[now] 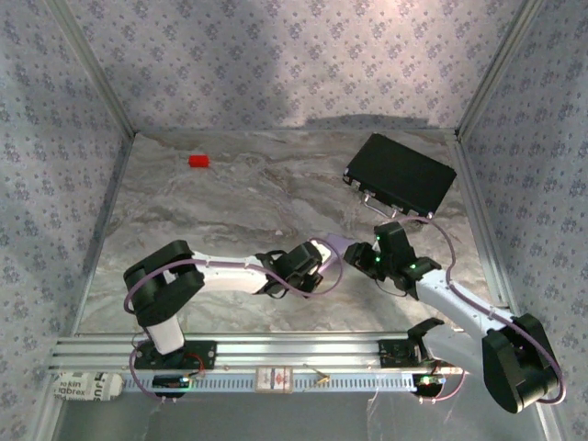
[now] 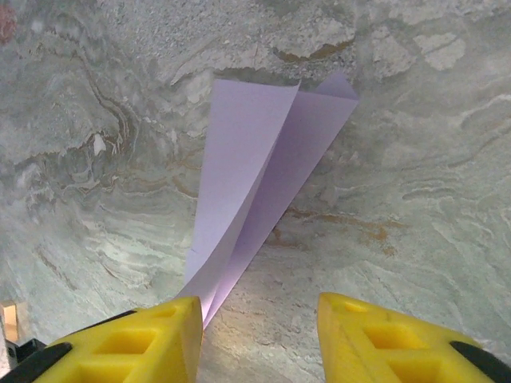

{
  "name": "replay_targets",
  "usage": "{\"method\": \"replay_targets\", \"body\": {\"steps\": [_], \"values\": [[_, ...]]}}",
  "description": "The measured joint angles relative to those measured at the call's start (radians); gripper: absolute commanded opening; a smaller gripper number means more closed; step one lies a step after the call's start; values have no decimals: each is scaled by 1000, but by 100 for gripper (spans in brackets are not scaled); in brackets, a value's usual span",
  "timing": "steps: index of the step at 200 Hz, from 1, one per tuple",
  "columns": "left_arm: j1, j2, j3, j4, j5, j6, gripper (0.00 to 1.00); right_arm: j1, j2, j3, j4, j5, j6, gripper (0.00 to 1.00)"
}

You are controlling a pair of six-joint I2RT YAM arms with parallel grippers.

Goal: Fold a paper plane with a square sheet of paper (pick it up from the middle)
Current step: Fold the wing for the fifth time at the center of the table.

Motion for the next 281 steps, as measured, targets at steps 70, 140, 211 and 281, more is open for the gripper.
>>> {"method": "replay_targets", "body": {"steps": [70,140,211,281], "values": [[53,43,32,-2,151,-37,2,80,-9,-71,103,72,-115,34],[90,92,81,-11,321,-84,2,40,84,-95,246,-103,-121,21],[136,137,110,-3,462,-164,1,29,134,-97,323,-171,-113,18],[158,182,129,36,567,-254,1,-3,127,-112,320,-136,-89,17]]}}
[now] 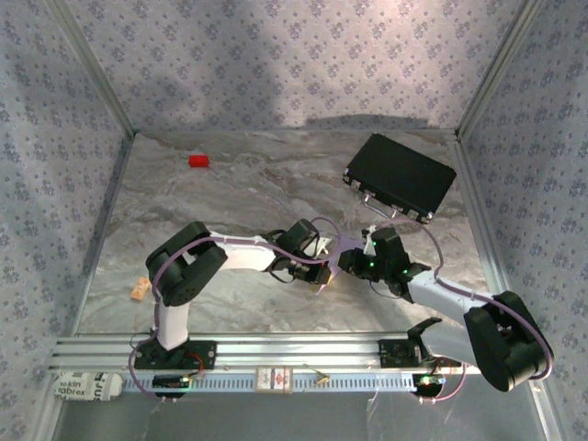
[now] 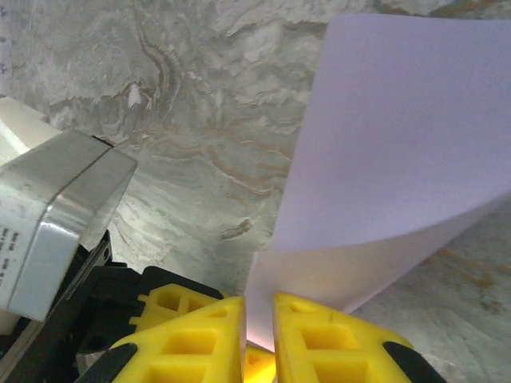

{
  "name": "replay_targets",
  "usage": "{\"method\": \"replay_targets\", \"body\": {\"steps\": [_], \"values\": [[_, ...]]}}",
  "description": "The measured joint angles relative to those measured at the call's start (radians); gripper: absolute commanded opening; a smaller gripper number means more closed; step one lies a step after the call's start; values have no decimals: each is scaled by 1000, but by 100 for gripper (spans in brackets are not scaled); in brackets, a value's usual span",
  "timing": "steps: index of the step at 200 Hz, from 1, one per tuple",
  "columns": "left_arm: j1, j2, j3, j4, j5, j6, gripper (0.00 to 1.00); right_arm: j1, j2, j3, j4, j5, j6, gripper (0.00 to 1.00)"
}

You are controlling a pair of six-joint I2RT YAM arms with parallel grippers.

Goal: Fold a paper plane with a square sheet of paper (pick it up from the middle)
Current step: Fold the wing for the fifth time at the center of the table.

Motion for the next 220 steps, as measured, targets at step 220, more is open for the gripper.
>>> {"method": "replay_targets", "body": {"steps": [220], "values": [[45,48,-43,176,137,-224,0,-93,73,-39,140,-130,54,13]]}}
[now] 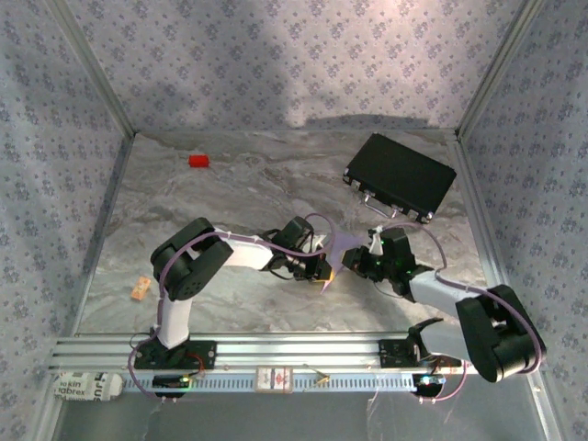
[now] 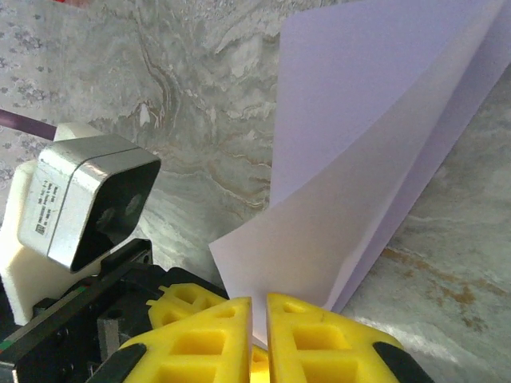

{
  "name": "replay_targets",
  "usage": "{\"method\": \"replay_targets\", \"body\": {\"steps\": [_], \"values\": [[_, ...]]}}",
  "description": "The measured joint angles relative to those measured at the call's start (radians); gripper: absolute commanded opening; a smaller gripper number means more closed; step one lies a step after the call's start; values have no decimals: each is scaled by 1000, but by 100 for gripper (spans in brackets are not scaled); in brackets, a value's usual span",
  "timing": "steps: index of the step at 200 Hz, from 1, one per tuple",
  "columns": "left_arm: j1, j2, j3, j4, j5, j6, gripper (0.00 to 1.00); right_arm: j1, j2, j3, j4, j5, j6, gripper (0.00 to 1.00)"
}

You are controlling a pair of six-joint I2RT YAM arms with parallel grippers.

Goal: Fold a paper plane with a square sheet of paper (pick it up from the middle)
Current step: Fold the wing for the fifth time at the center of the table.

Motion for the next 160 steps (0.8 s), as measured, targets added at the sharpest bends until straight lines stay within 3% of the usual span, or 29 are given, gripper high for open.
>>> {"method": "replay_targets", "body": {"steps": [83,160], "values": [[9,0,-42,90,19,-41,0,-5,132,60,50,-26,-19,12],[15,0,-84,186,27,-89,0,-27,150,66,55,-48,-34,11]]}}
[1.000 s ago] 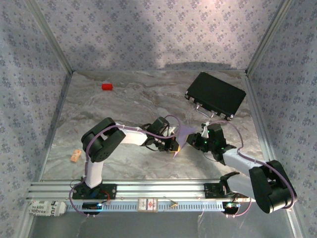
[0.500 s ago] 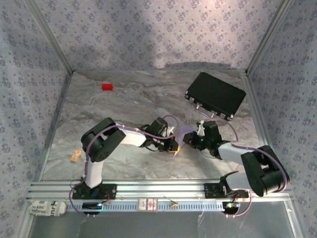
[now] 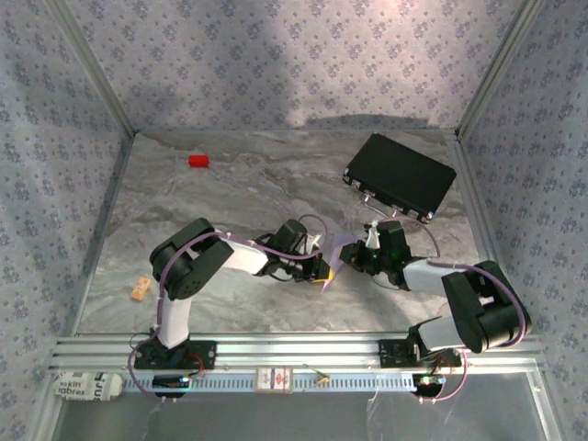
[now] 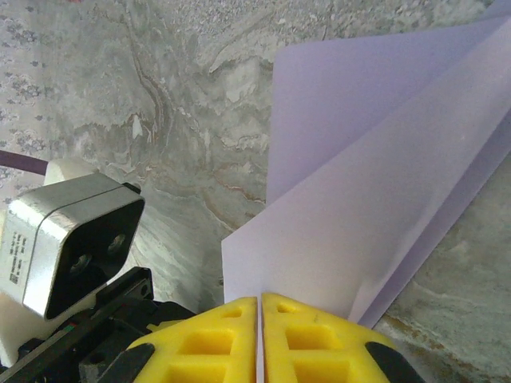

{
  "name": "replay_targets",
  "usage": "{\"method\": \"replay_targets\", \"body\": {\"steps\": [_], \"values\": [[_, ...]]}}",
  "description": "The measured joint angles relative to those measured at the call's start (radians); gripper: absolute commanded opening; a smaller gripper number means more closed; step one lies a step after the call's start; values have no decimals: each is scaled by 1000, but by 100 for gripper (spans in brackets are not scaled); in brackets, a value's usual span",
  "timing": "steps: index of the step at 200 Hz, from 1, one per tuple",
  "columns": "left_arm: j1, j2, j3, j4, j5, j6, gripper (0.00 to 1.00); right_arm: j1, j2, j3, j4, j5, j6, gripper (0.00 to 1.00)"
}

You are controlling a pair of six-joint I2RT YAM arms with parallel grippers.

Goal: Fold a paper plane with a square sheet of paper (pick it up from the middle)
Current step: Fold the wing for the fifth time at the center of the table.

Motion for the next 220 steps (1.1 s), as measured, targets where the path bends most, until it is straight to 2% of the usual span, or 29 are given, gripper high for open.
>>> {"method": "replay_targets", "body": {"steps": [200,220], "values": [[0,0,-6,10,0,-8,0,-3,135,45,26,-40,-19,10],[0,0,-6,10,0,-7,4,-3,157,50,33,-45,-19,9]]}}
